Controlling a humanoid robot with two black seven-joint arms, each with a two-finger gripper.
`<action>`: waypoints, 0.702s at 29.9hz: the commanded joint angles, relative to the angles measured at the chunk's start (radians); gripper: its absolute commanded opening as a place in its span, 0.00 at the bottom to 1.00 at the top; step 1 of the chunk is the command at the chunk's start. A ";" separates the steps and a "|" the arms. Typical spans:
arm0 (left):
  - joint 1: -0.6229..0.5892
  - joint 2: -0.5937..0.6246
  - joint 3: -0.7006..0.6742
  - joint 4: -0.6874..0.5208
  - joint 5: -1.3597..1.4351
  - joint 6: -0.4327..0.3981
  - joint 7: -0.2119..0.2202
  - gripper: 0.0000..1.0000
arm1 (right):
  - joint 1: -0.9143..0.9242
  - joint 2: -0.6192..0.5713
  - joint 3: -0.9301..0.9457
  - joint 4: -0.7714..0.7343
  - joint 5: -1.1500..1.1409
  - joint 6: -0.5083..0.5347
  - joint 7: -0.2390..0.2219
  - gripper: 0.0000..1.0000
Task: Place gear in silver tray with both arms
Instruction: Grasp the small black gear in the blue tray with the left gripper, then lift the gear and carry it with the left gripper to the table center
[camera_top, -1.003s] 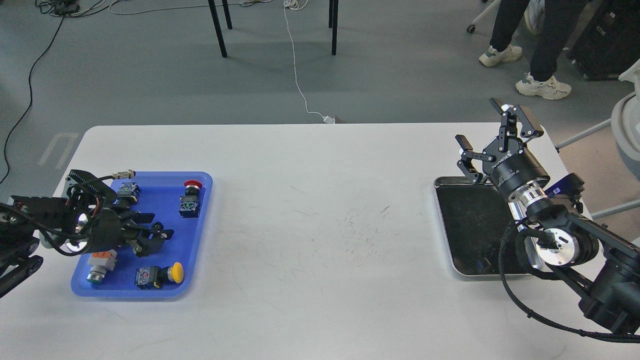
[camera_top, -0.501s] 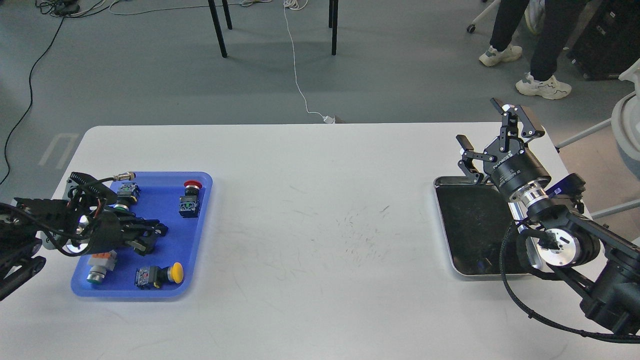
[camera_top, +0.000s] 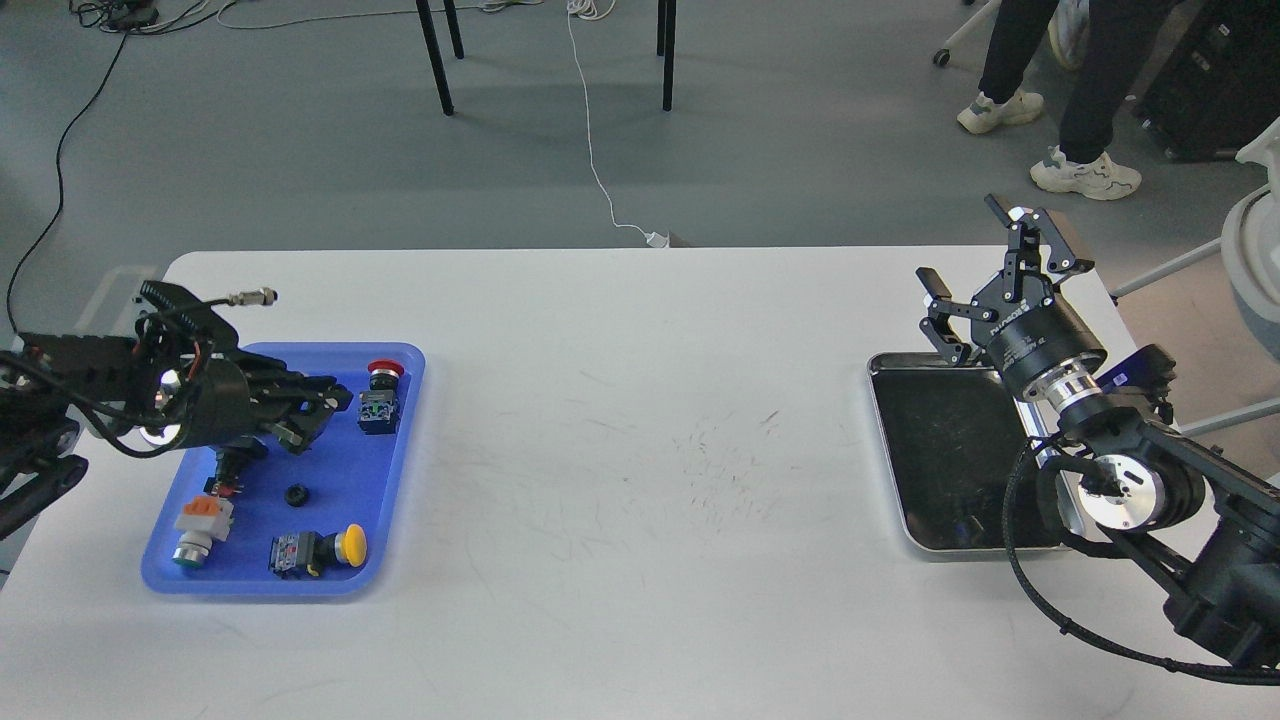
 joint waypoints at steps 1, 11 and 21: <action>-0.049 0.032 0.002 -0.134 0.000 -0.023 0.000 0.10 | 0.019 -0.004 -0.001 0.003 0.001 0.003 0.000 0.98; -0.214 -0.220 0.121 -0.146 0.000 -0.118 0.000 0.10 | 0.235 0.000 -0.084 -0.005 0.001 -0.007 0.000 0.98; -0.336 -0.633 0.299 0.224 0.000 -0.109 0.000 0.10 | 0.432 0.015 -0.264 -0.009 0.004 -0.050 0.000 0.98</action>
